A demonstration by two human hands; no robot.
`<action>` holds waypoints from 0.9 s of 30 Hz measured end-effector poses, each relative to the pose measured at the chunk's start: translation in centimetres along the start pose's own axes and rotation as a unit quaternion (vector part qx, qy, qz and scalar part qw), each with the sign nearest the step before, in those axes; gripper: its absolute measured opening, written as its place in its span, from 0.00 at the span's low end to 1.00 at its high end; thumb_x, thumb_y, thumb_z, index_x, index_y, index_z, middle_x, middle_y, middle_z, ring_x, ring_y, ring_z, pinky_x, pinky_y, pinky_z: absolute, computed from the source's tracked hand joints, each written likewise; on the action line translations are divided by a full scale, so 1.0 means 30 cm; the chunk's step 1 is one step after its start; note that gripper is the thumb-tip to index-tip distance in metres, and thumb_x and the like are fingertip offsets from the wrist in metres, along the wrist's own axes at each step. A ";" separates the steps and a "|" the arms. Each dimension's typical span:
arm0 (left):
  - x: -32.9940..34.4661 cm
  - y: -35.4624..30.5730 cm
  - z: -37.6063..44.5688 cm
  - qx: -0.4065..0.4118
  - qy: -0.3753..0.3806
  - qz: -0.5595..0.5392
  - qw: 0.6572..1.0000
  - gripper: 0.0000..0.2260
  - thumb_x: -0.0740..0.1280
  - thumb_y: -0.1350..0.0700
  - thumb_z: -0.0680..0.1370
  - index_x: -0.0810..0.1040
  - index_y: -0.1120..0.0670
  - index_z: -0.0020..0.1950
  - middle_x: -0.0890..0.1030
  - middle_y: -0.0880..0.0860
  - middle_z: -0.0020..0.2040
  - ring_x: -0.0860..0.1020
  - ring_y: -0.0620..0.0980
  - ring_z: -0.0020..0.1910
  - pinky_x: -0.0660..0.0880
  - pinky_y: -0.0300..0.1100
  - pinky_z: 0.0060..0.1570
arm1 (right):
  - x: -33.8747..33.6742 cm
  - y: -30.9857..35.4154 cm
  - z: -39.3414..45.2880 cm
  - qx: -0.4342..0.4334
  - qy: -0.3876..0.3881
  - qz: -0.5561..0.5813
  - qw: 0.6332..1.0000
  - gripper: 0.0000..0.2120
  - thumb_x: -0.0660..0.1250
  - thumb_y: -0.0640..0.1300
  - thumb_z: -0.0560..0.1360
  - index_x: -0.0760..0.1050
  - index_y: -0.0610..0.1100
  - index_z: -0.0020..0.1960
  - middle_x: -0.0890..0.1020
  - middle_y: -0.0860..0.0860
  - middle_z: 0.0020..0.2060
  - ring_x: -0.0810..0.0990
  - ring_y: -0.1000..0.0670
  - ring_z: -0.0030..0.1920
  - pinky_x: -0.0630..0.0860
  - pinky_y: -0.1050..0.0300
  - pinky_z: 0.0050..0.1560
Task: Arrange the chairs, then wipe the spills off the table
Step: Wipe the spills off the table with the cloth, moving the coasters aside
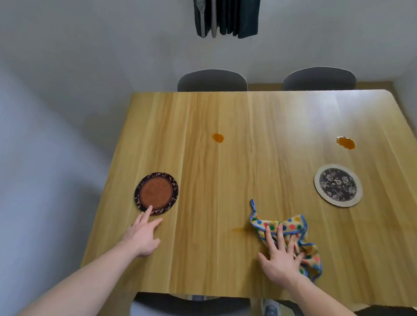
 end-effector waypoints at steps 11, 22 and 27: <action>-0.100 0.170 0.185 0.071 -0.039 0.018 0.997 0.33 0.56 0.61 0.80 0.49 0.51 0.83 0.41 0.48 0.83 0.47 0.49 0.82 0.48 0.52 0.80 | 0.190 0.546 -0.022 -0.107 0.032 -0.054 0.992 0.38 0.52 0.64 0.80 0.29 0.64 0.79 0.23 0.57 0.75 0.22 0.40 0.76 0.31 0.28 0.74; -0.305 0.305 0.320 0.032 -0.022 -0.039 0.998 0.31 0.56 0.65 0.74 0.69 0.48 0.77 0.60 0.42 0.81 0.61 0.50 0.79 0.61 0.51 0.77 | 0.342 0.951 -0.053 -0.271 0.114 -0.154 0.943 0.38 0.57 0.59 0.79 0.40 0.60 0.83 0.32 0.58 0.80 0.25 0.45 0.79 0.32 0.26 0.74; -0.265 0.320 0.239 0.035 -0.039 -0.118 0.992 0.28 0.57 0.65 0.73 0.75 0.47 0.71 0.65 0.44 0.79 0.65 0.51 0.77 0.63 0.51 0.76 | 0.250 0.646 -0.059 -0.196 0.044 -0.119 0.972 0.35 0.52 0.64 0.81 0.36 0.65 0.81 0.31 0.63 0.79 0.25 0.46 0.78 0.40 0.23 0.75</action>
Point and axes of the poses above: each hand's wrist, its own z-axis towards the middle knuckle, its own x-axis out of the palm, y = z × x, the point moved 3 cm from there along z, towards the middle knuckle
